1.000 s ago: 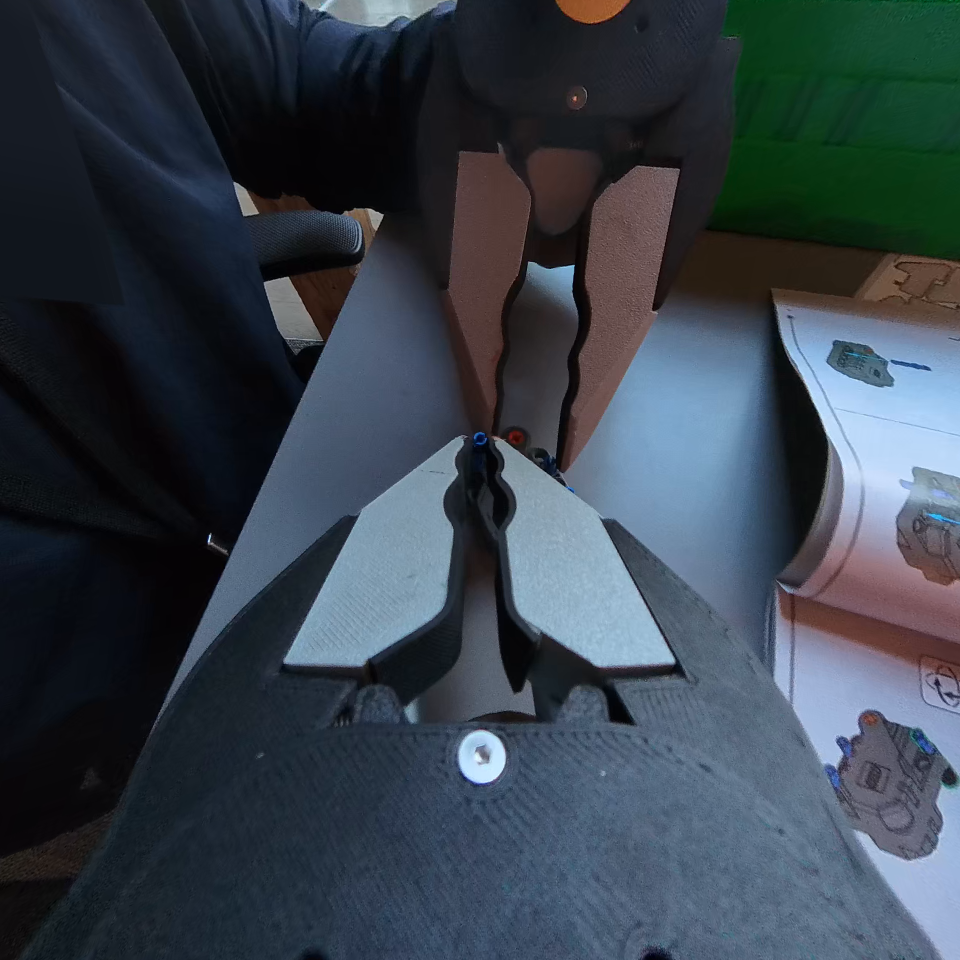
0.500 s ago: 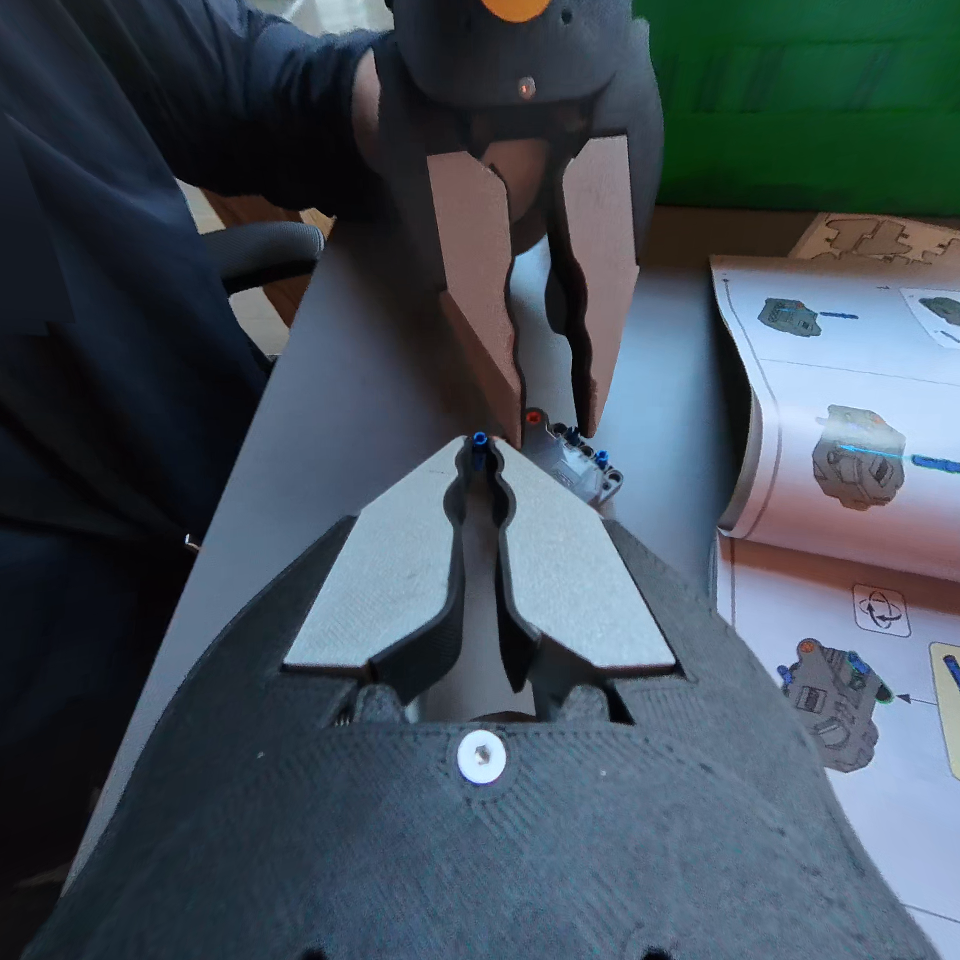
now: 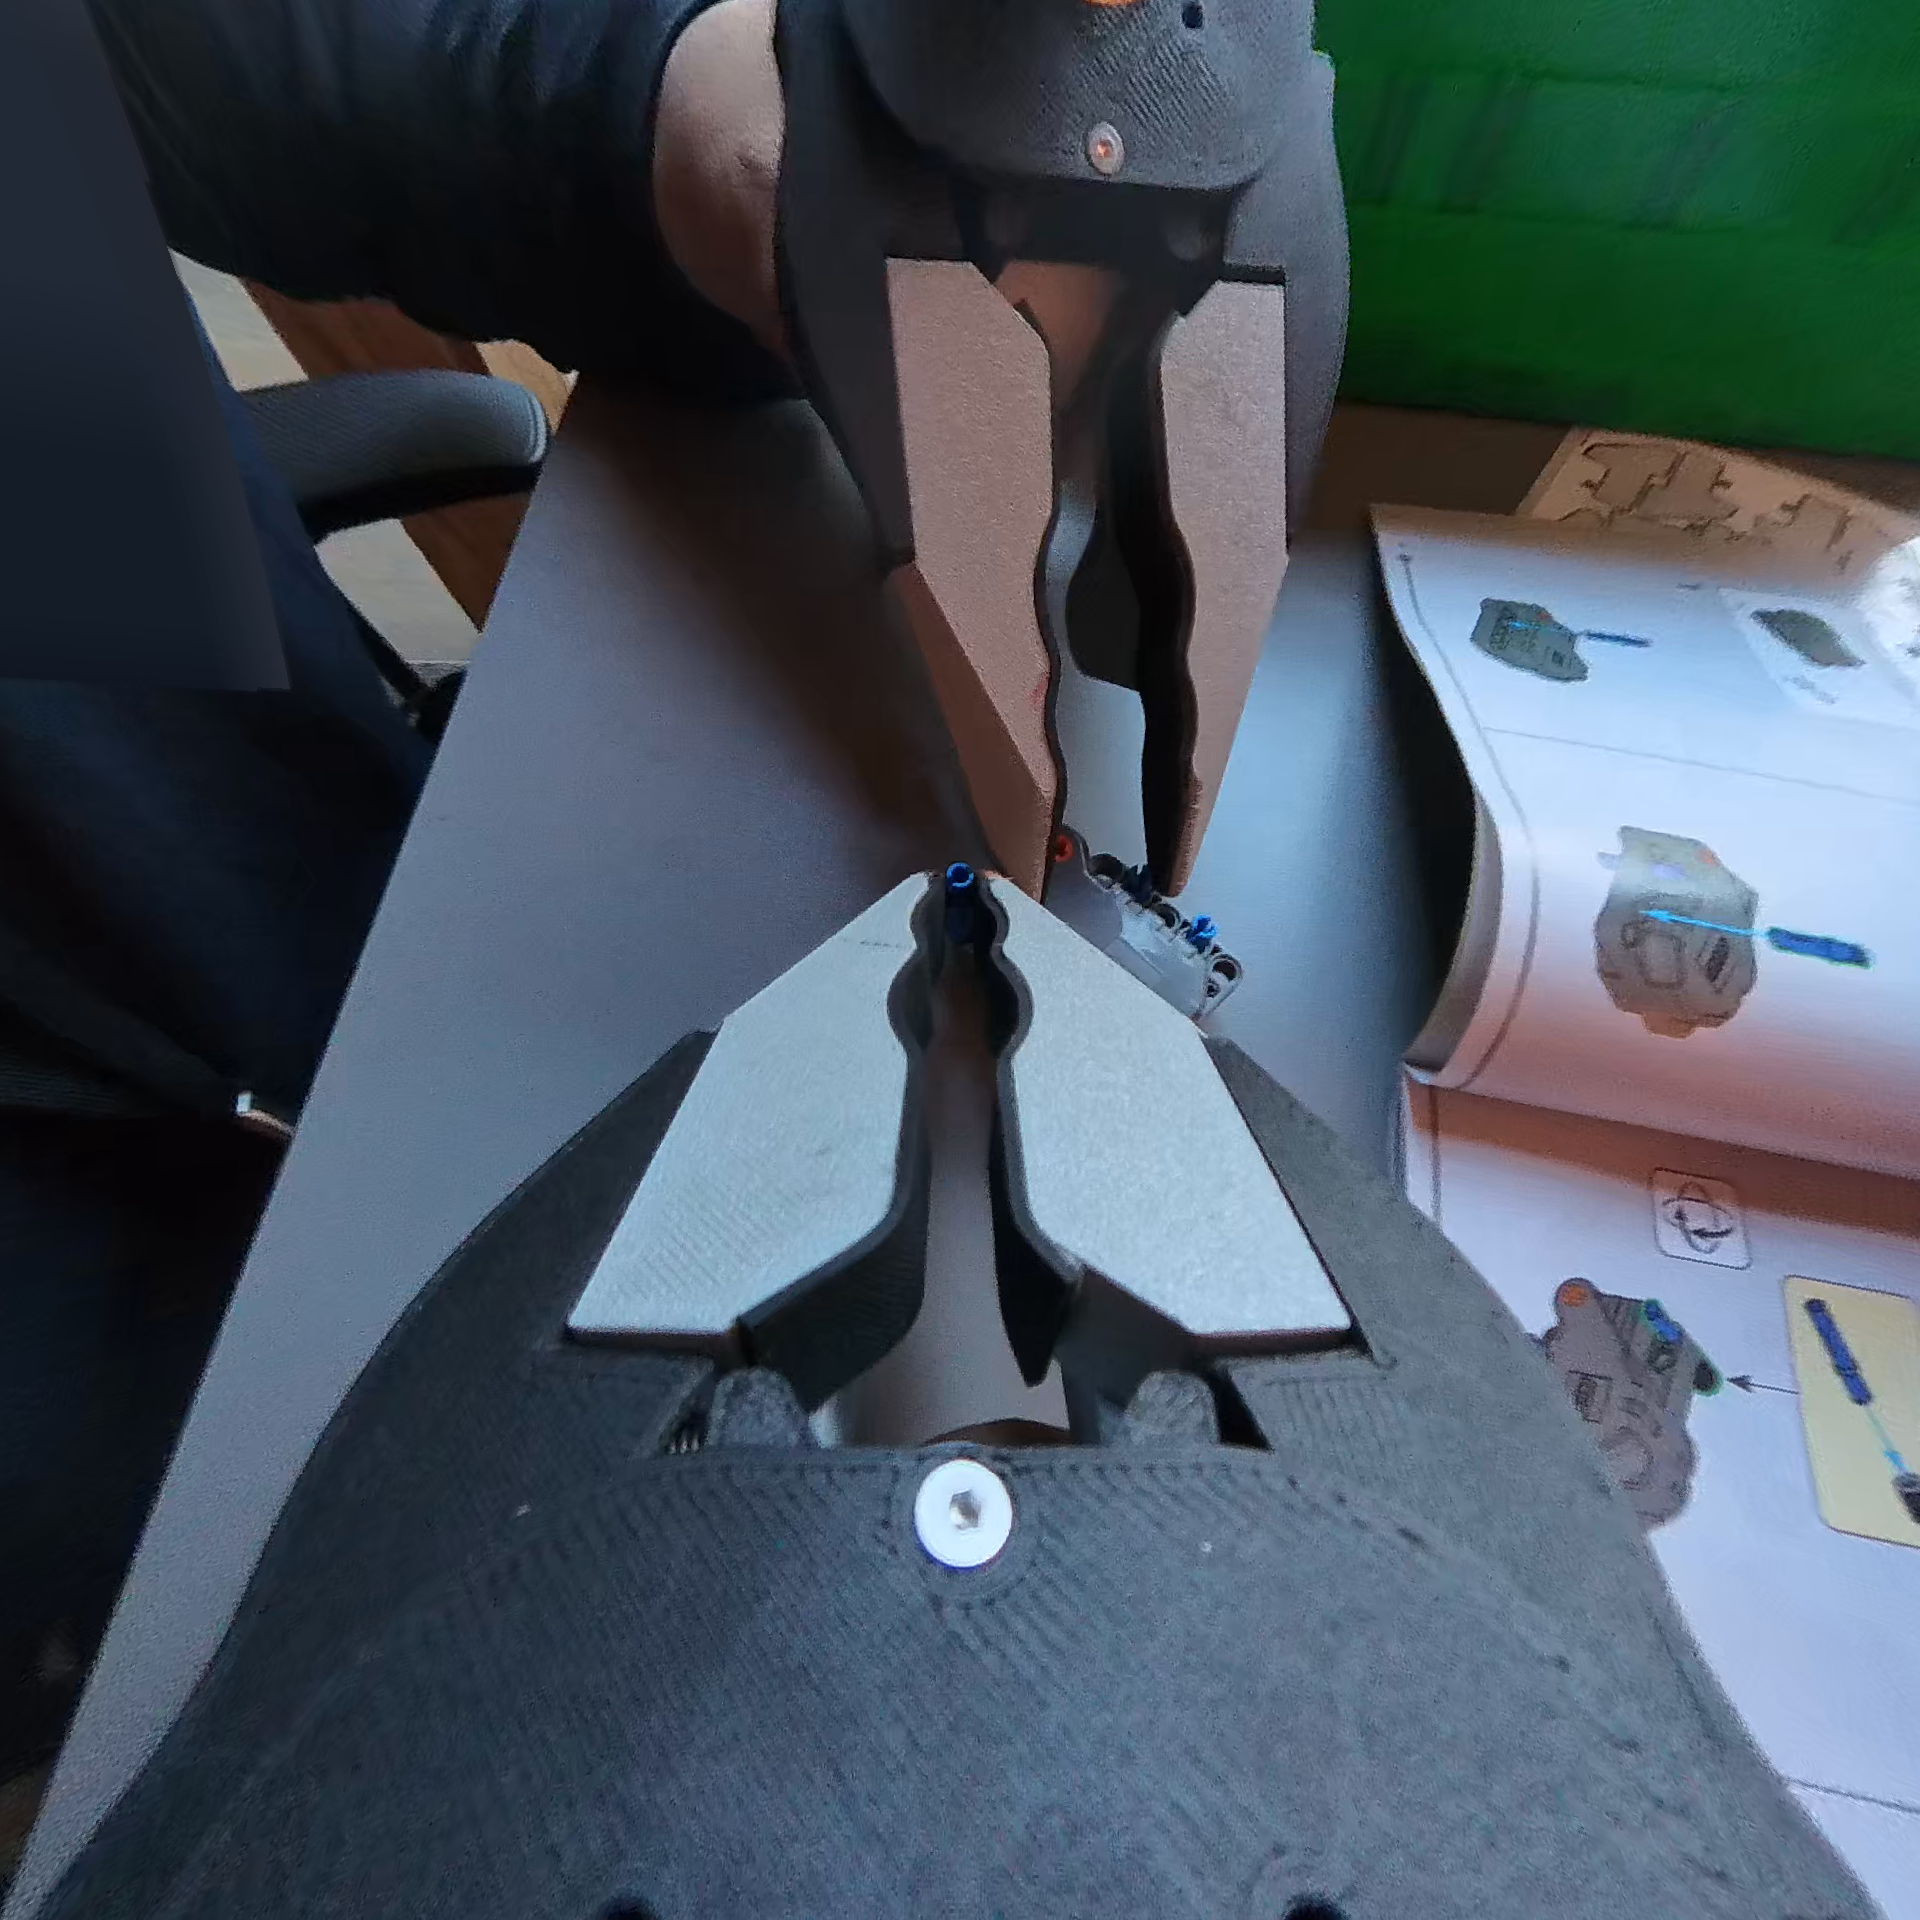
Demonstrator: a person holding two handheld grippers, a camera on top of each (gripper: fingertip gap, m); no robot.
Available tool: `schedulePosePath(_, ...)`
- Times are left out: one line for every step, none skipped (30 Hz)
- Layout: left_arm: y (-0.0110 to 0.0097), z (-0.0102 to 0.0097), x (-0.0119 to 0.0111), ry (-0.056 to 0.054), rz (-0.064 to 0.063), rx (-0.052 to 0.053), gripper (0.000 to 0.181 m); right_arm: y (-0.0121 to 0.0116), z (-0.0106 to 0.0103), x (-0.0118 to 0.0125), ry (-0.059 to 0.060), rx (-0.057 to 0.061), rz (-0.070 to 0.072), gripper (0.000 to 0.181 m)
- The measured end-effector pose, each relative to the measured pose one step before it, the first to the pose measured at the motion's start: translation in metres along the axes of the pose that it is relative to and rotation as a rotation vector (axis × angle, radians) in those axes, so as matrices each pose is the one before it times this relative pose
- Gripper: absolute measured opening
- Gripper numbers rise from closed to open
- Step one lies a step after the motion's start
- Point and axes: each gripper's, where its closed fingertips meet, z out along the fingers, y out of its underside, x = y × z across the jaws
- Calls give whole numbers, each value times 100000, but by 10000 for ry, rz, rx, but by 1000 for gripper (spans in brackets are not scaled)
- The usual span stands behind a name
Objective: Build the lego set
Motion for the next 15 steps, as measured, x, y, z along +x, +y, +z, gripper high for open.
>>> schedulePosePath(3,-7,-50,65,-100,27,22,41,-38,158,149,-21,-119,1)
schedulePosePath(8,-5,-13,71,-72,17,22,41,-43,40,43,-4,-81,1)
schedulePosePath(6,1,-6,53,-58,10,22,29,-38,-4,-9,-5,-4,1)
schedulePosePath(-5,4,-17,20,-23,11,22,59,-20,83,21,-21,48,1)
schedulePosePath(-15,-4,-54,-20,2,12,22,61,-5,123,33,-33,62,1)
schedulePosePath(-12,-6,-48,-11,-3,7,22,19,-10,34,-25,1,42,1)
schedulePosePath(2,3,4,10,-19,2,22,23,-10,15,-16,-4,15,1)
schedulePosePath(-3,2,5,2,-4,2,22,17,-2,0,9,-5,-55,1)
schedulePosePath(4,4,0,-4,10,-3,22,9,2,-10,45,-14,-109,1)
schedulePosePath(-10,0,3,-1,3,-2,22,4,16,-5,57,-34,-113,1)
schedulePosePath(-14,12,0,2,-4,3,22,0,21,1,56,-73,-85,1)
schedulePosePath(-19,15,1,-3,-2,10,22,9,34,-14,61,-120,-68,1)
schedulePosePath(-27,40,12,-11,1,20,22,4,45,-14,90,-175,-109,1)
schedulePosePath(-26,26,14,-20,28,13,22,7,36,-14,125,-210,-186,1)
schedulePosePath(-58,-7,-8,-41,33,24,22,17,38,-34,137,-208,-206,1)
